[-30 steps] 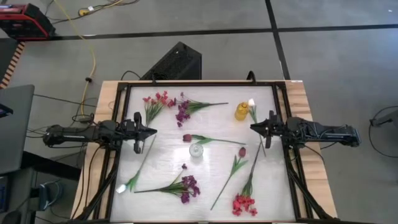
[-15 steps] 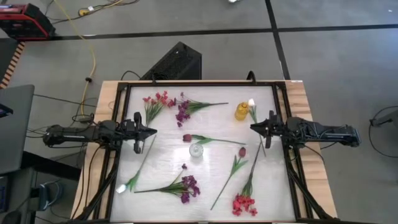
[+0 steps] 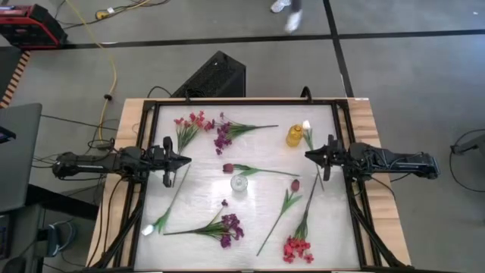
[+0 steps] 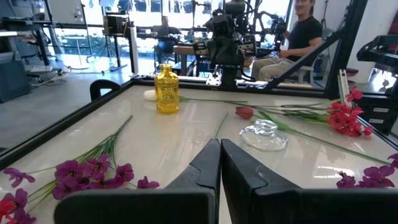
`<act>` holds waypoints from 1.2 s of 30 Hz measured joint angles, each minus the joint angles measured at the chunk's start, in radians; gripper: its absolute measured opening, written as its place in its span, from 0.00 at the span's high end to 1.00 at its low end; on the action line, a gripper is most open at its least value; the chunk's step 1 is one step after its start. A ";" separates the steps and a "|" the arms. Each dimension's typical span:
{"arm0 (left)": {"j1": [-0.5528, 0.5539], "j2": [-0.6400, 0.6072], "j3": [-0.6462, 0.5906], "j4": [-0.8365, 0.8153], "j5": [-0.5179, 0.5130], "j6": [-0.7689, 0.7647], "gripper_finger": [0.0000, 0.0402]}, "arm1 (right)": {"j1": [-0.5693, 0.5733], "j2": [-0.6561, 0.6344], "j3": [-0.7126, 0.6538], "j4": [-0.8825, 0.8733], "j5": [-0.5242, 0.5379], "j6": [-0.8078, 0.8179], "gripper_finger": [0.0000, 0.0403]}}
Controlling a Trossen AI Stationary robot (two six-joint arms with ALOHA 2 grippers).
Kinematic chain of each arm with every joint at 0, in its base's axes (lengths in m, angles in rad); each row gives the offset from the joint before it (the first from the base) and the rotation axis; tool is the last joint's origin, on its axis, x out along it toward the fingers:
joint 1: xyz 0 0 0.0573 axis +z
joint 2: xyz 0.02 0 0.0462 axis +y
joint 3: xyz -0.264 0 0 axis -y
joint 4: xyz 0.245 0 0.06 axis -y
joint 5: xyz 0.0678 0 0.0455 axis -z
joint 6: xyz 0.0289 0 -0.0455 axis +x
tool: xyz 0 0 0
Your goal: Sort flowers into vase by color
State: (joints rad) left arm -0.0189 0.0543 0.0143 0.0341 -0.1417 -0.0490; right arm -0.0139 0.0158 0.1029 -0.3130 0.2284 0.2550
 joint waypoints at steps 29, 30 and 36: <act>-0.001 0.001 -0.001 0.021 -0.067 -0.349 1.00 | -0.002 0.001 -0.009 0.166 0.032 -0.173 0.81; 0.000 0.005 -0.001 0.035 -0.098 -0.363 1.00 | -0.002 0.000 -0.007 0.213 0.032 -0.174 0.81; 0.000 0.006 -0.002 0.039 -0.250 -0.415 1.00 | -0.007 0.000 -0.005 0.378 0.035 -0.192 0.81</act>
State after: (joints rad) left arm -0.0193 0.0605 0.0124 0.0727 -0.3922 -0.4642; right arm -0.0205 0.0157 0.0982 0.0653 0.2636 0.0629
